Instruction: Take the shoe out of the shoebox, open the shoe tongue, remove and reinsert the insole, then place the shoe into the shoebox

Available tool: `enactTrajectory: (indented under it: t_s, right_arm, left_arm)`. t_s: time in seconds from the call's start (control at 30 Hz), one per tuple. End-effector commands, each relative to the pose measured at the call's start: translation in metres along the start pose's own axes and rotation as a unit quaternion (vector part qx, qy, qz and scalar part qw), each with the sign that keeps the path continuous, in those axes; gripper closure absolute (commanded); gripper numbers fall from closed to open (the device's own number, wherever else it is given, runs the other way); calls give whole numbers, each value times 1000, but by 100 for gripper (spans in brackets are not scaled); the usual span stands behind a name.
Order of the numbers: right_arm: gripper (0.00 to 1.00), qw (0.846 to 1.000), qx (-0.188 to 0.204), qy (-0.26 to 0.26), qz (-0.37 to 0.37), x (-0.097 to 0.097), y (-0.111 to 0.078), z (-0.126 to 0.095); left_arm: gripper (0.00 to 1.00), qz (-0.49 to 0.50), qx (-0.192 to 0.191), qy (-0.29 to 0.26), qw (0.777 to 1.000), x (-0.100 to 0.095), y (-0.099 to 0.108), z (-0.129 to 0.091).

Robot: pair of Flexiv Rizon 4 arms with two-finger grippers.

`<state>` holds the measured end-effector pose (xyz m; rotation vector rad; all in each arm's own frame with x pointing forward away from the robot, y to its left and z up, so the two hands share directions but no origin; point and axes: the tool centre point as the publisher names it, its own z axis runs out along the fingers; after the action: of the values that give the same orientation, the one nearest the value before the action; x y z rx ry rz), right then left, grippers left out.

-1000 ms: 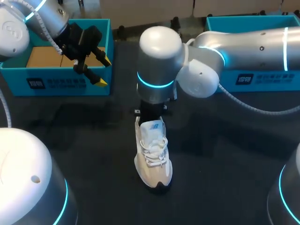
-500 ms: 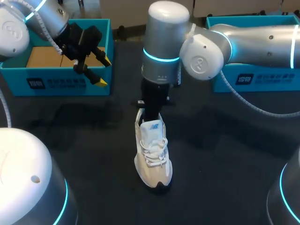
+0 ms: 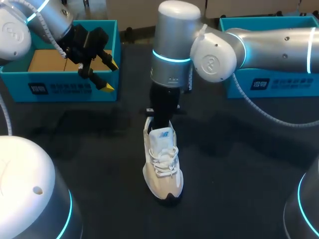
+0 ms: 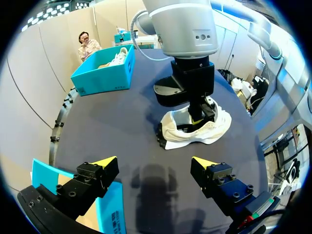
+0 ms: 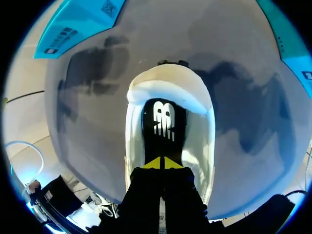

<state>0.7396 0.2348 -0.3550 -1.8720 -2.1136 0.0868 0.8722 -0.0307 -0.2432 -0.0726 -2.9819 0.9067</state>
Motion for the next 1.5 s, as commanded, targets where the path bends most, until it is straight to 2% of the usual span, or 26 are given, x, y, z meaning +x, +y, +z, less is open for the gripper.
enactTrajectory:
  t_s: [0.03, 0.67, 0.7, 1.5]
  right_arm:
    - [100, 1000, 0, 0, 0, 1, 0, 1]
    - [100, 1000, 0, 0, 0, 1, 0, 1]
    - [0, 1000, 4, -11, 16, -2, -11, -2]
    - [0, 1000, 9, -22, 13, 1, -11, -10]
  left_arm:
    - [0, 0, -2, 1, 1000, 0, 0, -1]
    - [0, 0, -2, 1, 1000, 0, 0, -1]
    - [0, 0, -2, 1, 1000, 0, 0, -1]
    - [0, 0, -2, 1, 1000, 0, 0, -1]
